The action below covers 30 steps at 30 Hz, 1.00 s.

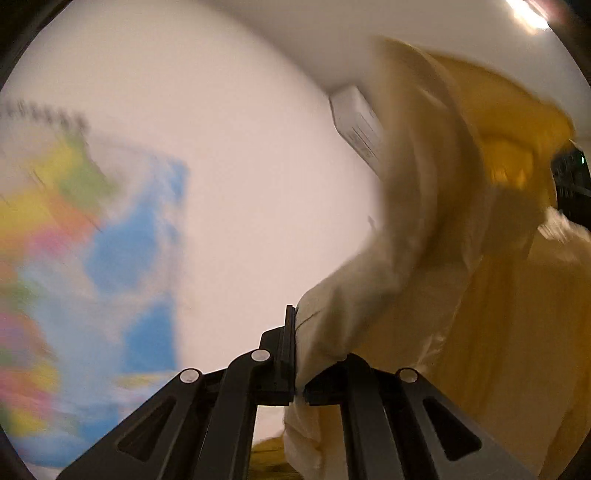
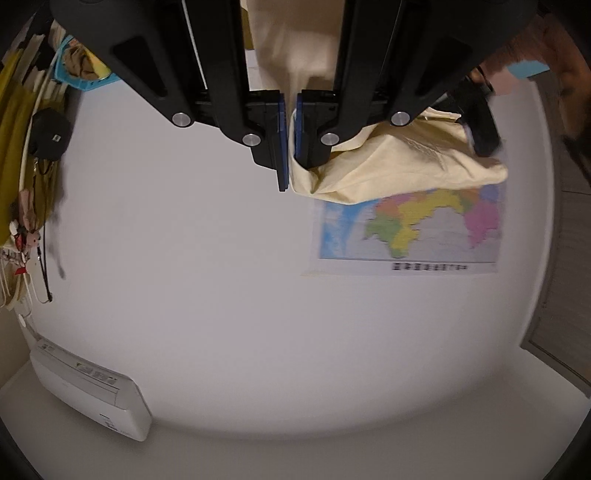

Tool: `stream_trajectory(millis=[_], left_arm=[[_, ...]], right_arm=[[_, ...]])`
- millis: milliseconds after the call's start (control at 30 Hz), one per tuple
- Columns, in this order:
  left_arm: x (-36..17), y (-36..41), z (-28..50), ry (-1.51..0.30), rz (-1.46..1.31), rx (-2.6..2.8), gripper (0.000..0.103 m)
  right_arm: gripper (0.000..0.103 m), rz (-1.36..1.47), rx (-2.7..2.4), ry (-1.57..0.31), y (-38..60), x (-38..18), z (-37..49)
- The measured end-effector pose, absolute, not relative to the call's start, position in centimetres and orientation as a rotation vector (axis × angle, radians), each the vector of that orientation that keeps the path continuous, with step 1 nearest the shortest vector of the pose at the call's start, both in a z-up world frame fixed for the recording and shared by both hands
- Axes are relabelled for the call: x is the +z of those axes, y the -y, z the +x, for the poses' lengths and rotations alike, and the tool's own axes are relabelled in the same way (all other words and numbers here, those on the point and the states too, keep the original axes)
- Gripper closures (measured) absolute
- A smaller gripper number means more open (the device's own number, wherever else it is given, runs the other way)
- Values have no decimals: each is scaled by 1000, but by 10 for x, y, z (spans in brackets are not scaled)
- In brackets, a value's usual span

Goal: Fold large clothes
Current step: 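Grasp the cream jacket with the left gripper while the right gripper holds it raised, then lower the cream jacket onto the bed with both grippers and release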

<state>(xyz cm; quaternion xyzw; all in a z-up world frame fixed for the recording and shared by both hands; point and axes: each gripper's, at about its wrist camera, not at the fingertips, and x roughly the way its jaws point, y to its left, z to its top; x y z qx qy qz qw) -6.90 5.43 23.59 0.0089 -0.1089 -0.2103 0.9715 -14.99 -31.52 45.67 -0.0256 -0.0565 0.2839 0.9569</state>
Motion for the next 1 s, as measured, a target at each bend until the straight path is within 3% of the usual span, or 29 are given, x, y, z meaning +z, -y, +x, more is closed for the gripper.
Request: stream_trajectory(millis=[133,333,467,600,733,1000], left_arm=[[245,-104,-157,214,79,-230,101],[271,-119,-279,187,174,-18,101],[278,-124,-307,133,246,121,99],[276,-137,-282,39,264,254,99],[241,-184,-212,-164,195,318,99],[57,-251,-7,-598,157,360,100]], right_arm=[[100,-34,685,94,295,432,-182],[100,21,856,86,263,409,-202],[100,81,966,76,243,403,-192],[100,150,1043,-38,206,380,-128],[100,211,1052,-285,152,309,-14],[99,226,860,-831,59,80,173]])
